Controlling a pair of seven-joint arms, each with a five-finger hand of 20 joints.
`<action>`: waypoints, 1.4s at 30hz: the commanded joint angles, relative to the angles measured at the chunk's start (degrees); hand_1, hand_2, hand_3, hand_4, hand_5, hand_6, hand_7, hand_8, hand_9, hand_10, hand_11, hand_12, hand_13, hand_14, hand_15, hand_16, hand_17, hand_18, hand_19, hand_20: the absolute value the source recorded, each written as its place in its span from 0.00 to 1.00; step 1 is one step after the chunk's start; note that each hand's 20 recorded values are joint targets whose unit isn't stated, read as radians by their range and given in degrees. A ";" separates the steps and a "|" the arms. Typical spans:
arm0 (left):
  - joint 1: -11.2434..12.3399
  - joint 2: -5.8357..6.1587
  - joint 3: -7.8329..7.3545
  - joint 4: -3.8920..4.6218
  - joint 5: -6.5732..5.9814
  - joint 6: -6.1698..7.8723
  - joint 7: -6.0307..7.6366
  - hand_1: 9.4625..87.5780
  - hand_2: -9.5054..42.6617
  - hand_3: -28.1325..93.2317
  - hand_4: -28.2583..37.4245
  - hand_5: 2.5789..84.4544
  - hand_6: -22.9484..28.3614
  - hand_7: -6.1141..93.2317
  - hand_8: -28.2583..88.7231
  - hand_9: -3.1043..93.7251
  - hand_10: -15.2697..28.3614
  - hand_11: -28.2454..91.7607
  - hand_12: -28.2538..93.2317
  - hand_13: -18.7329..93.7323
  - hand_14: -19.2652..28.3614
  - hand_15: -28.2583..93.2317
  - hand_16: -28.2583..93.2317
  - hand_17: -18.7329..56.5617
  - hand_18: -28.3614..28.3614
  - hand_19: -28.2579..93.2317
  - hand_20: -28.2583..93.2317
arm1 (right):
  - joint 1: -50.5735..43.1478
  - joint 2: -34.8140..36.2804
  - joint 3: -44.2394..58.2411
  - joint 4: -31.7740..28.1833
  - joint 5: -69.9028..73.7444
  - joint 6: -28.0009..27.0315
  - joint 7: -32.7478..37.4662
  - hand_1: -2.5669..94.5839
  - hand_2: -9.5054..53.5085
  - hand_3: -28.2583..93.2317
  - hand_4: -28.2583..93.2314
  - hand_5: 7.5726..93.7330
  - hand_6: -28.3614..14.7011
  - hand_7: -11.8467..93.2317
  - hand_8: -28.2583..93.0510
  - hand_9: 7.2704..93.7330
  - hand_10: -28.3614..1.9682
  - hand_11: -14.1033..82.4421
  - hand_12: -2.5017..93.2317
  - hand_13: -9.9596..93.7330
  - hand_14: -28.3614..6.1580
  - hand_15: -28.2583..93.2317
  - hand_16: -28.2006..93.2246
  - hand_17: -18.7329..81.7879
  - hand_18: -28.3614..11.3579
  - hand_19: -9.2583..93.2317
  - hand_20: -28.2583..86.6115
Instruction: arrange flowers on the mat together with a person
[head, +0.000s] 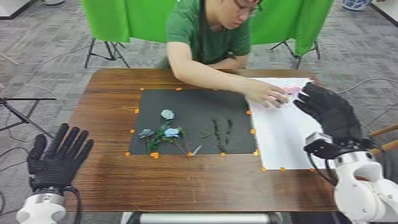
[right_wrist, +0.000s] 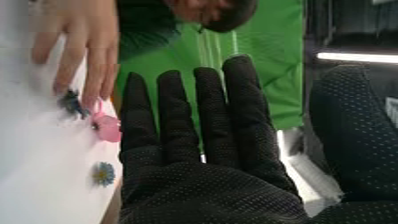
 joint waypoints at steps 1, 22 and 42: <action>1.01 -0.68 -0.25 -0.03 -0.12 0.51 -0.23 0.21 0.46 0.79 0.00 0.49 0.56 0.13 0.16 0.43 0.64 0.36 0.27 0.42 0.68 0.45 0.17 0.22 0.70 0.44 0.32 | -3.21 -1.30 3.88 -1.18 -0.68 -0.64 -0.90 0.31 0.22 0.82 0.05 0.52 0.63 0.25 0.14 0.46 0.61 0.21 0.14 0.46 0.48 0.33 0.38 0.44 0.40 0.19 0.48; 1.28 -0.63 -0.39 -0.12 0.02 0.33 -0.08 0.21 0.46 0.79 0.00 0.49 0.56 0.13 0.16 0.43 0.64 0.35 0.27 0.42 0.68 0.45 0.17 0.21 0.70 0.44 0.32 | -3.68 -0.35 2.00 -1.83 -3.61 -0.59 1.25 0.31 0.21 0.83 0.05 0.53 0.64 0.25 0.13 0.46 0.62 0.21 0.14 0.44 0.49 0.33 0.37 0.41 0.45 0.15 0.49; 0.24 -0.13 0.32 0.37 0.17 0.32 -1.23 0.21 0.46 0.79 0.00 0.49 0.56 0.13 0.16 0.43 0.64 0.36 0.27 0.42 0.68 0.45 0.17 0.21 0.70 0.44 0.32 | -1.17 1.52 2.38 -0.73 -32.59 5.74 9.49 0.33 0.18 0.82 0.05 0.54 0.64 0.25 0.13 0.46 0.64 0.21 0.13 0.41 0.62 0.32 0.30 0.41 0.49 0.11 0.49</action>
